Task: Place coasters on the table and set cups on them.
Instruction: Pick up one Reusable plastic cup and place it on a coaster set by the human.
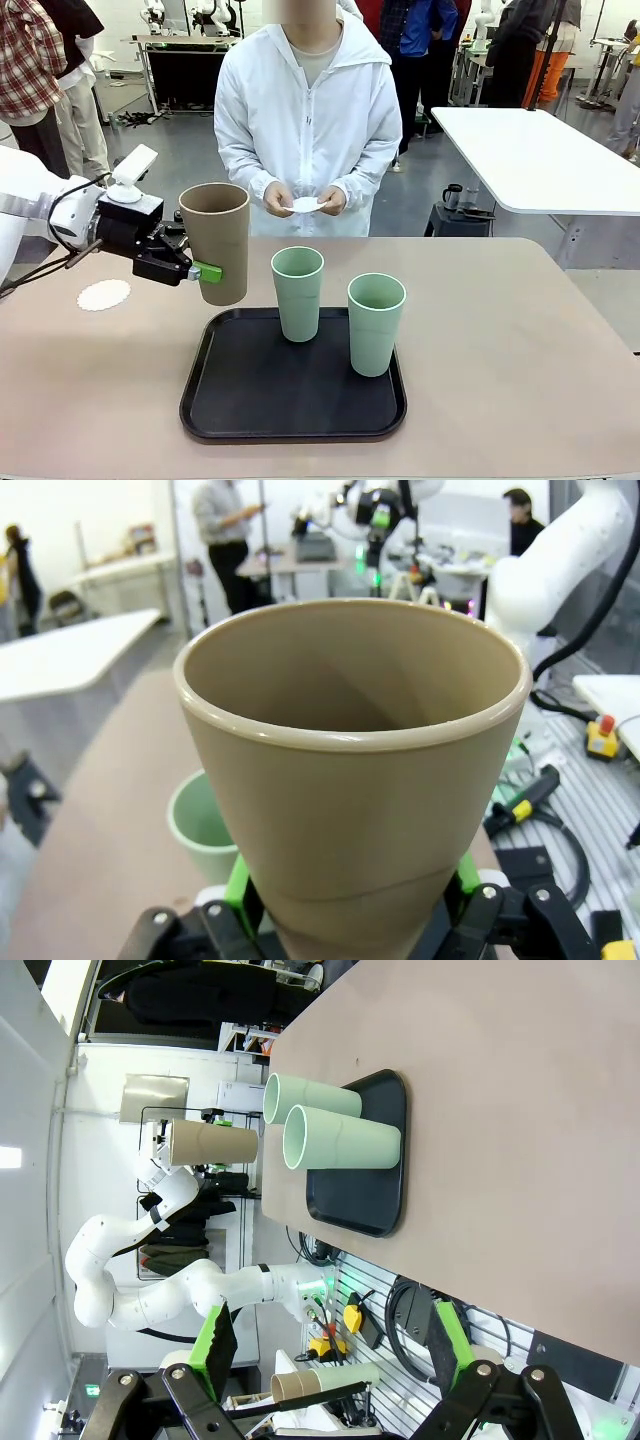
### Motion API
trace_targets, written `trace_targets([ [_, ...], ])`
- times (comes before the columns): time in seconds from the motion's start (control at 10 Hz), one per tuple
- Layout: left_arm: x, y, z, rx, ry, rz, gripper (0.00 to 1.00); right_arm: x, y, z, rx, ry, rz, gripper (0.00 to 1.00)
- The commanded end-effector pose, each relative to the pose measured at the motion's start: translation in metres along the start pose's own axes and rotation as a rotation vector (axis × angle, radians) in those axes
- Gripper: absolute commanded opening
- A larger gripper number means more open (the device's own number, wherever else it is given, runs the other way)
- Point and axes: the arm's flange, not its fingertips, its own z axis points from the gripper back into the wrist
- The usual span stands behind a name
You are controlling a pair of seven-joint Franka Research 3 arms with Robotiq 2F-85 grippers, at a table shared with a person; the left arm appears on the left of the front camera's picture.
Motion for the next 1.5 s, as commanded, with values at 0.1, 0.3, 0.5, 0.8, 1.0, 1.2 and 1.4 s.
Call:
trace_targets([
  [0.1, -0.006, 0.005, 0.000, -0.012, -0.018, -0.019, 0.00, 0.000, 0.000, 0.000, 0.012, 0.000, -0.002, 1.00],
  [0.3, -0.006, 0.025, 0.034, 0.048, -0.015, -0.025, 0.84, 0.000, 0.000, 0.000, 0.012, 0.000, -0.002, 1.00],
  [0.5, -0.008, 0.060, 0.100, 0.177, -0.040, -0.019, 0.84, 0.000, 0.000, 0.000, 0.012, 0.000, -0.002, 1.00],
  [0.8, -0.019, 0.069, 0.197, 0.313, -0.055, -0.014, 0.84, 0.000, 0.000, 0.000, 0.012, 0.000, -0.002, 1.00],
  [1.0, -0.037, 0.069, 0.242, 0.363, -0.047, 0.023, 0.84, 0.000, 0.000, 0.000, 0.012, 0.000, -0.002, 1.00],
  [1.2, -0.064, 0.066, 0.270, 0.374, -0.050, 0.062, 0.84, 0.000, 0.000, 0.000, 0.012, 0.000, -0.002, 1.00],
  [1.4, -0.088, 0.063, 0.276, 0.358, -0.043, 0.073, 0.84, 0.000, 0.000, 0.000, 0.012, 0.000, -0.002, 1.00],
])
